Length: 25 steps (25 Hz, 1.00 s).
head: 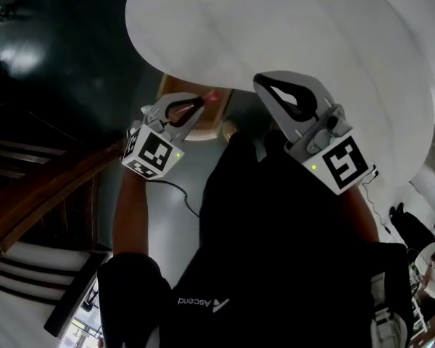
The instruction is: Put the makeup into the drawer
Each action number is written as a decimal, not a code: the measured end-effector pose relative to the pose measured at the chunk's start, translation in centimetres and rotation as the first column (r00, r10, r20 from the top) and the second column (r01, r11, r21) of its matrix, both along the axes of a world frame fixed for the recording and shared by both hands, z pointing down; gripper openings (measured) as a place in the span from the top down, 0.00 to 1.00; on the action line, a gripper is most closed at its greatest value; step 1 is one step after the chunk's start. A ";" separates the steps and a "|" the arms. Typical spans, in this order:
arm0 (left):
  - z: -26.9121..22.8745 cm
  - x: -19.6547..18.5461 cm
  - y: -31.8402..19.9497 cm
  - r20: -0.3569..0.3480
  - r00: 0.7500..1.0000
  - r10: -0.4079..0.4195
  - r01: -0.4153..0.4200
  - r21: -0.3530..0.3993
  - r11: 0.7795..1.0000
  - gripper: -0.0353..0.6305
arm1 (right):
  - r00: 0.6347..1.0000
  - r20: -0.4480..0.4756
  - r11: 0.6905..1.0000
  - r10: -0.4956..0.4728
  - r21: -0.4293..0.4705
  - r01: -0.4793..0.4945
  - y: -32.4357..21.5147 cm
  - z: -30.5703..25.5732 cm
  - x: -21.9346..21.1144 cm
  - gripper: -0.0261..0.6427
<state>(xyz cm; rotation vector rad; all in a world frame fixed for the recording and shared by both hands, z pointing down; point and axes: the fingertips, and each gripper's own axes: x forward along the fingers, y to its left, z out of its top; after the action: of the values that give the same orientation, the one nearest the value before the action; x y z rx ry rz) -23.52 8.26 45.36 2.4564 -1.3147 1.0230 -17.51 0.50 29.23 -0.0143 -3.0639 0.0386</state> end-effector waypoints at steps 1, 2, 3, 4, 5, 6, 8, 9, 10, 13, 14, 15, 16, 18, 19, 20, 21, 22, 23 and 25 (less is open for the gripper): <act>1.2 -0.1 0.2 0.014 1.000 0.020 -0.020 -0.030 0.999 0.87 | 1.000 -0.008 1.000 0.004 -0.001 -0.004 0.1 0.2 -0.1 0.96; 2.4 -0.1 0.4 0.028 0.999 0.042 -0.040 -0.059 0.997 0.87 | 1.000 -0.016 1.000 0.009 -0.001 -0.009 0.3 0.5 -0.1 0.96; 3.6 -0.2 0.6 0.040 0.997 0.063 -0.059 -0.087 0.994 0.87 | 1.000 -0.022 1.000 0.013 -0.001 -0.013 0.4 0.7 -0.1 0.96; 4.6 -0.2 0.7 0.050 0.995 0.082 -0.076 -0.113 0.991 0.87 | 0.999 -0.027 1.000 0.018 0.000 -0.018 0.5 0.8 0.0 0.96; 5.6 -0.2 0.8 0.059 0.993 0.099 -0.090 -0.136 0.987 0.87 | 0.999 -0.032 1.000 0.022 0.002 -0.022 0.6 1.0 0.1 0.96; 6.6 -0.2 0.9 0.067 0.991 0.115 -0.103 -0.157 0.982 0.87 | 0.999 -0.037 1.000 0.027 0.004 -0.026 0.6 1.2 0.2 0.96; 8.5 -0.5 0.8 0.084 0.986 0.144 -0.125 -0.196 0.973 0.87 | 0.998 -0.051 0.999 0.035 0.009 -0.034 0.6 1.7 0.2 0.96; 9.3 -0.8 0.7 0.093 0.983 0.158 -0.136 -0.214 0.967 0.87 | 0.997 -0.060 0.999 0.039 0.011 -0.038 0.6 2.0 0.1 0.96; 10.2 -1.2 0.6 0.102 0.979 0.174 -0.147 -0.230 0.962 0.87 | 0.997 -0.070 0.999 0.043 0.012 -0.042 0.6 2.2 -0.1 0.96; 12.7 -2.0 0.5 0.128 0.964 0.233 -0.191 -0.276 0.942 0.87 | 0.993 -0.101 0.998 0.062 0.011 -0.061 0.8 3.2 -0.5 0.96; 13.6 -2.1 0.4 0.135 0.958 0.254 -0.207 -0.291 0.934 0.87 | 0.992 -0.110 0.998 0.070 0.011 -0.069 0.7 3.5 -0.5 0.96; 14.4 -2.2 0.2 0.141 0.952 0.273 -0.220 -0.306 0.926 0.87 | 0.990 -0.118 0.997 0.077 0.013 -0.076 0.5 3.9 -0.4 0.96; 15.1 -2.2 0.0 0.145 0.947 0.288 -0.231 -0.319 0.919 0.87 | 0.989 -0.126 0.997 0.082 0.015 -0.081 0.3 4.1 -0.3 0.96; 16.3 -2.2 -0.5 0.151 0.939 0.310 -0.245 -0.339 0.908 0.87 | 0.986 -0.140 0.996 0.093 0.017 -0.092 -0.3 4.5 0.0 0.96; 16.9 -2.2 -0.6 0.153 0.936 0.319 -0.251 -0.347 0.904 0.87 | 0.984 -0.145 0.995 0.099 0.017 -0.098 -0.5 4.6 0.1 0.96; 17.5 -2.2 -0.7 0.155 0.932 0.327 -0.257 -0.353 0.900 0.87 | 0.983 -0.150 0.994 0.106 0.016 -0.105 -0.5 4.7 0.2 0.96; 18.2 -2.3 -0.7 0.157 0.929 0.335 -0.263 -0.358 0.896 0.87 | 0.981 -0.156 0.994 0.112 0.016 -0.111 -0.6 5.0 0.2 0.96; 18.9 -2.4 -0.7 0.159 0.925 0.344 -0.269 -0.364 0.892 0.87 | 0.980 -0.163 0.993 0.116 0.015 -0.115 -0.7 5.2 0.2 0.96; 19.5 -2.4 -0.8 0.162 0.922 0.352 -0.274 -0.368 0.888 0.87 | 0.978 -0.170 0.993 0.119 0.014 -0.119 -0.7 5.5 0.1 0.96; 20.7 -2.7 -0.9 0.166 0.916 0.365 -0.283 -0.378 0.882 0.87 | 0.975 -0.183 0.992 0.123 0.014 -0.122 -0.9 5.9 0.1 0.96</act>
<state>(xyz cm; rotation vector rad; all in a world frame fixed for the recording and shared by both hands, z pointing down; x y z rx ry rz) -26.18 7.35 66.02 2.3765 -0.6905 1.5184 -17.37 -0.35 35.18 0.1689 -2.8759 0.0407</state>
